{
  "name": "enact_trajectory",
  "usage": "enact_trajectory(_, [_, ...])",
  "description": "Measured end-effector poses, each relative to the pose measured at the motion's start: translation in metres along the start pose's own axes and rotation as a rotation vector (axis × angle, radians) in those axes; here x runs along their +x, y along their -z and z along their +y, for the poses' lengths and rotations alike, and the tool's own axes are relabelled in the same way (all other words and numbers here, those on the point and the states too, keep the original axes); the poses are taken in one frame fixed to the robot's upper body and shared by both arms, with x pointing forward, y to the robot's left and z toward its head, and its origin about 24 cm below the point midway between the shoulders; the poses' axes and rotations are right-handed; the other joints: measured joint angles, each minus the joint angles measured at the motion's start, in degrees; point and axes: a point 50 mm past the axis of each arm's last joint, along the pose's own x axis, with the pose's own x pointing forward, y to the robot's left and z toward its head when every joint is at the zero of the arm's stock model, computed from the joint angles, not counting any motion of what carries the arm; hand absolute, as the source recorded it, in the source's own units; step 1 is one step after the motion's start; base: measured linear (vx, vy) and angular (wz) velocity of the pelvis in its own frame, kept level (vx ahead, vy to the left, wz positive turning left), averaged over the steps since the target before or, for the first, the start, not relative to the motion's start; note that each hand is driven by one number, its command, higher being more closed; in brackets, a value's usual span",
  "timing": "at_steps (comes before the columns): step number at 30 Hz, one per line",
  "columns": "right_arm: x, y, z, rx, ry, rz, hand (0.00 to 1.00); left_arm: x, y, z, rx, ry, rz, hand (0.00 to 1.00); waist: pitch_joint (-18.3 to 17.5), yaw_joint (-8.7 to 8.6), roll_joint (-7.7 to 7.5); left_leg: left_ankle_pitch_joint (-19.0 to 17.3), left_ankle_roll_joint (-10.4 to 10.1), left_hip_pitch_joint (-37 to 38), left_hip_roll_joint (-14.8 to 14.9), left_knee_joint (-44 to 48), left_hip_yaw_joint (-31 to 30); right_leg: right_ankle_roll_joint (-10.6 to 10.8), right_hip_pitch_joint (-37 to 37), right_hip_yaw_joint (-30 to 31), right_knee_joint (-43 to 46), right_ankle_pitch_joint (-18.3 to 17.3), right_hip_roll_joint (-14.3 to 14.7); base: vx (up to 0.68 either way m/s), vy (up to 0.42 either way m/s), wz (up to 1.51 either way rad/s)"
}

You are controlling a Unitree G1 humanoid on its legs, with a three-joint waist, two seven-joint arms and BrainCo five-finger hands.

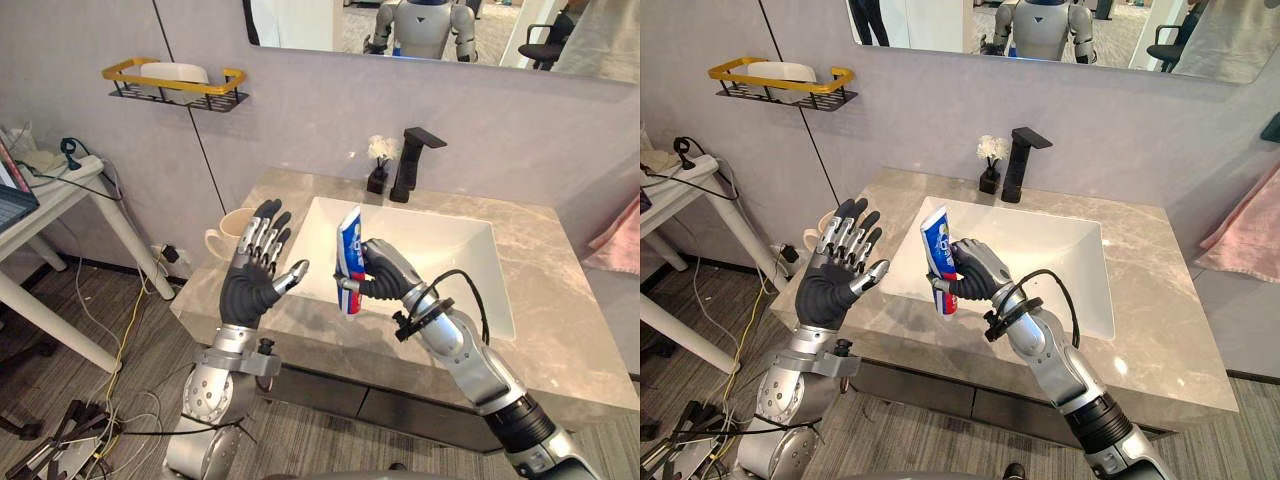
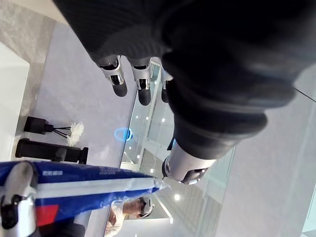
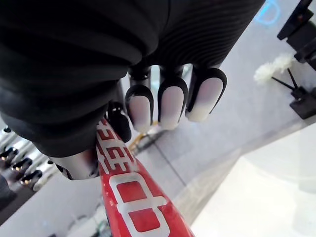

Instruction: Organize washtable

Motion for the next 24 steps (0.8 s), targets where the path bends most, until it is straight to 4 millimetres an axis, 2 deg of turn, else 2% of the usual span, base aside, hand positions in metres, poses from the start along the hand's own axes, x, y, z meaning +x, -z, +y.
enact_trajectory(5, [0.006,0.005,0.009,-0.009,-0.065,0.010,1.00,0.006,-0.001,-0.011,-0.019,0.052,-0.021,0.00,0.03,-0.03,0.04,0.01,0.02,-0.01,-0.01,0.02,-0.05,0.00,0.03,-0.03,0.00,0.00,-0.01,0.00,0.000,0.00])
enact_trajectory(12, [0.017,-0.006,0.008,-0.031,-0.081,-0.051,1.00,0.008,0.000,-0.021,-0.018,0.096,-0.020,0.00,0.53,-0.09,0.07,0.01,0.02,0.00,-0.01,0.06,-0.03,0.00,0.03,-0.01,0.00,0.00,-0.01,0.00,0.000,0.00])
enact_trajectory(24, [0.026,-0.015,0.012,-0.092,-0.156,-0.115,1.00,0.012,0.011,-0.022,-0.021,0.111,0.013,0.00,1.07,-0.07,-0.06,0.04,0.04,0.01,-0.01,0.03,-0.03,0.00,0.03,-0.01,0.01,0.01,0.01,0.00,0.000,0.00])
